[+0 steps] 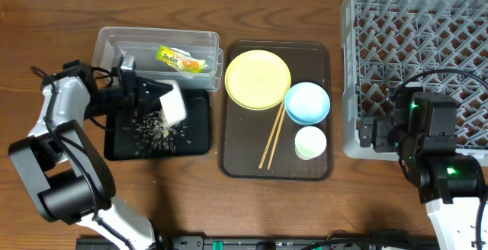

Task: Sort waste into correct bins and load items into the dishwasher rack
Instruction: 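Tip the white bowl over the black tray to dump the rice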

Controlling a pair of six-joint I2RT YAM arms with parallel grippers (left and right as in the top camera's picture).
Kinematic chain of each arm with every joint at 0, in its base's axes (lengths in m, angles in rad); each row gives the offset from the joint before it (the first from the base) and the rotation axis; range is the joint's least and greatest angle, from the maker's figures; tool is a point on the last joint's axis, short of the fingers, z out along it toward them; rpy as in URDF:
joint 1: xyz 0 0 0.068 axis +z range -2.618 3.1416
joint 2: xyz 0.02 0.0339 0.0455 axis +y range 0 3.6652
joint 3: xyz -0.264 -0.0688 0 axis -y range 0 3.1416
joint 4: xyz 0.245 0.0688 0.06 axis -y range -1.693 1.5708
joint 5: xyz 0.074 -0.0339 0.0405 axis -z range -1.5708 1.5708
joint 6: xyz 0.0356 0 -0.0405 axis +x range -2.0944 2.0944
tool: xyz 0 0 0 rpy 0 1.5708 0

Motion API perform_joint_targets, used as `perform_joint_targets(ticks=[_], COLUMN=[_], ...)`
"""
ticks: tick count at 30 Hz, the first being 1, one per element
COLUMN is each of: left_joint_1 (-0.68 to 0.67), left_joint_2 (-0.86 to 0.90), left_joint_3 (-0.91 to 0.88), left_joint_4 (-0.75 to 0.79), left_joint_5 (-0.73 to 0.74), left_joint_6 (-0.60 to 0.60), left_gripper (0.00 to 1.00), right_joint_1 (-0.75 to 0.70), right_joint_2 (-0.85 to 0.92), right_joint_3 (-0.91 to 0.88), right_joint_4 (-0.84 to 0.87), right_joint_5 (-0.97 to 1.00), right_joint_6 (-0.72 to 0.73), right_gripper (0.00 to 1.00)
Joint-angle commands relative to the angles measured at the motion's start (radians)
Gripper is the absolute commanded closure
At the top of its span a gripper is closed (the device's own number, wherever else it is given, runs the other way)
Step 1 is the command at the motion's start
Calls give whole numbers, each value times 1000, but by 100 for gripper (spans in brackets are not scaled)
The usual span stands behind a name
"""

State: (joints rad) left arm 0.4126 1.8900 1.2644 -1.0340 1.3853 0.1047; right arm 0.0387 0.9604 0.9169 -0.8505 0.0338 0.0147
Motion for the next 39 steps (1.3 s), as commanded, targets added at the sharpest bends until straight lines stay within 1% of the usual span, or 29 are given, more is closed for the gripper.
perform_joint_targets(ticks=[1, 4, 8, 10, 21, 28, 33, 35, 38, 39], left_joint_1=[21, 28, 29, 30, 36, 36, 36, 36, 36, 36], left_joint_2=[13, 13, 12, 12, 12, 12, 12, 12, 12, 12], left_joint_3=[-7, -7, -7, -7, -7, -7, -7, -7, -7, -7], left_joint_4=[-19, -63, -120, -136, -144, -144, -144, -144, -133, -111], left_joint_5=[153, 156, 186, 188, 188, 188, 188, 188, 184, 186], left_joint_6=[-27, -56, -58, -78, -89, -149, -222, -235, -229, -205], left_gripper=[94, 94, 94, 94, 94, 94, 94, 94, 94, 94], right_joint_1=[11, 11, 11, 11, 11, 11, 11, 11, 11, 11], right_joint_2=[0, 0, 0, 0, 0, 0, 0, 0, 0, 0], right_joint_3=[17, 17, 17, 17, 17, 17, 17, 17, 17, 17], right_joint_4=[-3, -3, -3, -3, -6, -6, -7, -7, -7, -7], right_joint_5=[-1, -1, -1, -1, -1, -1, -1, -1, -1, -1], right_joint_6=[7, 7, 7, 7, 7, 7, 7, 7, 7, 7], right_gripper=[1, 1, 1, 1, 1, 1, 1, 1, 1, 1])
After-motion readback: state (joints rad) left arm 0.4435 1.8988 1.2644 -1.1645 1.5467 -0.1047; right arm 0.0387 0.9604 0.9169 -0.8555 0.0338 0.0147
